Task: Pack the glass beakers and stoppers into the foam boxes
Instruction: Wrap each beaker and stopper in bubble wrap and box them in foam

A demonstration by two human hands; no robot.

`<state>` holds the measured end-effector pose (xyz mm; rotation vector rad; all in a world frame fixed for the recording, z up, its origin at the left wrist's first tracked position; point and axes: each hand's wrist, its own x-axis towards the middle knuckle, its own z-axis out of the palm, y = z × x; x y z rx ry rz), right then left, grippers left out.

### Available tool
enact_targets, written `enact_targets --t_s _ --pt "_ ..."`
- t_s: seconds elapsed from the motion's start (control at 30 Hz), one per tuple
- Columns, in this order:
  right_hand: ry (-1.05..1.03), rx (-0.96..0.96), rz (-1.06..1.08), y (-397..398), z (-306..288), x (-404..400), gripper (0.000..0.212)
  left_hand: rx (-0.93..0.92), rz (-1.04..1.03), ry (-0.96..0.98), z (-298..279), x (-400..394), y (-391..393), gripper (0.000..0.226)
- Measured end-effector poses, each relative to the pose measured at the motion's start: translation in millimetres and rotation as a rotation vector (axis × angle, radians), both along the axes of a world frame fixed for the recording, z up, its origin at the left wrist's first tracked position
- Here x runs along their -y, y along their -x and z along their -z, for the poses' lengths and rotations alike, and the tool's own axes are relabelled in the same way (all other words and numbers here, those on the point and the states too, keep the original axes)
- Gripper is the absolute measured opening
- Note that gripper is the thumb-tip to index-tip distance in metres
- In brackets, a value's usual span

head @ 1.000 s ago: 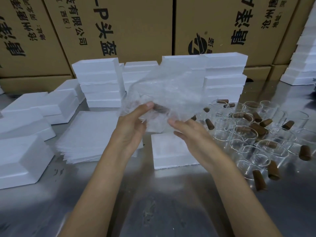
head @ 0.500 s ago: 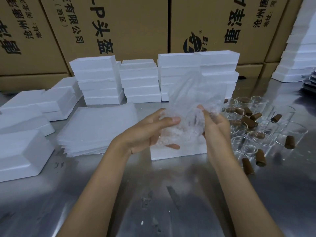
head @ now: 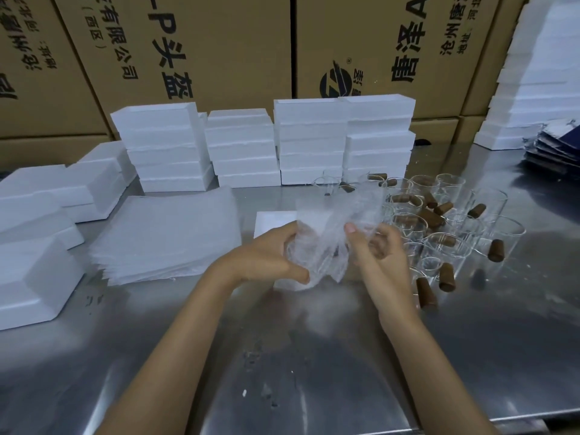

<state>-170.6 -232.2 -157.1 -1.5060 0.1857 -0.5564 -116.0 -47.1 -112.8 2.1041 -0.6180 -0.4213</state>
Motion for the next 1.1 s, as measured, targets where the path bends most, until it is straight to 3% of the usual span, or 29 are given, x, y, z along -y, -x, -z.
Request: enact_targets --t_s 0.13,0.27,0.37,0.47,0.57,0.7,0.83,0.93,1.1 --pt "0.164 -0.152 -0.055 -8 15 0 0.06 -0.078 -0.018 0.022 3 -9 -7 0.057" --pt "0.332 -0.192 0.025 -11 22 6 0.03 -0.077 -0.06 0.073 5 -5 -7 0.046" --pt "0.341 -0.184 0.122 -9 21 10 0.031 -0.005 -0.187 0.128 5 -2 -9 0.024" --pt "0.289 -0.101 0.16 -6 14 8 0.032 0.02 -0.224 0.122 9 -3 -13 0.029" --pt "0.29 0.052 0.069 -3 5 -1 0.028 0.12 -0.265 -0.023 13 1 -15 0.027" --pt "0.601 0.124 -0.075 -2 7 -17 0.018 0.206 -0.271 -0.054 13 5 -14 0.031" --pt "0.786 0.16 -0.115 -1 9 -17 0.024 0.105 -0.224 0.153 7 -2 -13 0.05" --pt "0.89 0.185 -0.098 -2 14 -18 0.025 0.071 -0.12 0.121 4 -6 -12 0.063" --pt "0.832 0.211 -0.054 -1 17 -25 0.014 0.125 -0.066 0.167 3 -5 -12 0.026"
